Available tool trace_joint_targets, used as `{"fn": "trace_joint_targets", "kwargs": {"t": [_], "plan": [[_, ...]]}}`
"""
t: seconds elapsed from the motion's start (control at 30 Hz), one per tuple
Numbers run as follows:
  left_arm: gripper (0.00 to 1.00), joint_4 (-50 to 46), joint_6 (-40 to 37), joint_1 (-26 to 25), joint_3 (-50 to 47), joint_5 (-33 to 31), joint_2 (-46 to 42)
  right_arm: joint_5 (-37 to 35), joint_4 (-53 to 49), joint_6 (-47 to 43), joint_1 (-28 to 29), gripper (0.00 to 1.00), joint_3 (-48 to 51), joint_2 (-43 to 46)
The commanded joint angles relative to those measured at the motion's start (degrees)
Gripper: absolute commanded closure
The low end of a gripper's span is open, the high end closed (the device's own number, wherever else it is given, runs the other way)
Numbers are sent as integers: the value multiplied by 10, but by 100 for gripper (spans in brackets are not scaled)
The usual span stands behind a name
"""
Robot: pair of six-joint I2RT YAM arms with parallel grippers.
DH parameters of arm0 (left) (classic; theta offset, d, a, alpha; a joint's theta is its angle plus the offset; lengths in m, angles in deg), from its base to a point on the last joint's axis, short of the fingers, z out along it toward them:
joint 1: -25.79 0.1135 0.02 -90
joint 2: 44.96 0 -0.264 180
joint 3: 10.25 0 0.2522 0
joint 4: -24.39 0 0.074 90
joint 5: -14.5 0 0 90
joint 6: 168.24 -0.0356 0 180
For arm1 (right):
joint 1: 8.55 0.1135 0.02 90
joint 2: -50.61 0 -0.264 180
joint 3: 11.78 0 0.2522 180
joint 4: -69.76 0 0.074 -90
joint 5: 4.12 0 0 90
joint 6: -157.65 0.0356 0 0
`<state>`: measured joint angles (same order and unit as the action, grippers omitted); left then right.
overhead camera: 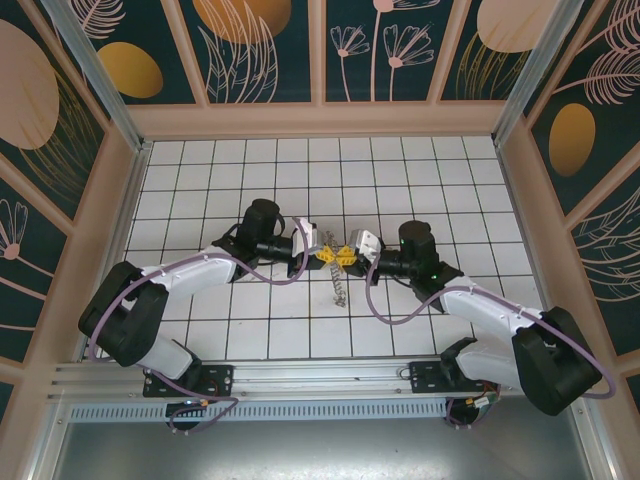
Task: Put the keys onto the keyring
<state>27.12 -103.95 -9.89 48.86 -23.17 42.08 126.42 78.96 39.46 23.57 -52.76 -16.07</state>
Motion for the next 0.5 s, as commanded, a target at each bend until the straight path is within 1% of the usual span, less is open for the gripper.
{"fn": "trace_joint_targets", "kwargs": {"t": [0.0,0.1,0.17,0.27,0.33,0.4,0.47], "plan": [[100,57,14,-3,1,59,-17,20,15,4,-4,86,13,5],[100,61,15,-3,1,61,-15,21,26,11,-5,90,15,6],[100,77,21,-3,-4,58,-18,16,25,11,-20,95,16,6],[100,74,22,-4,-6,37,-20,5,11,9,-20,99,11,7],[99,25,-7,-3,4,8,-18,-7,-14,1,-17,100,-1,8],[92,-30,-36,-3,18,-24,-16,-28,-51,-16,-11,100,-19,7],[88,-71,-62,-3,27,-52,-15,-46,-88,-35,0,100,-39,3]]}}
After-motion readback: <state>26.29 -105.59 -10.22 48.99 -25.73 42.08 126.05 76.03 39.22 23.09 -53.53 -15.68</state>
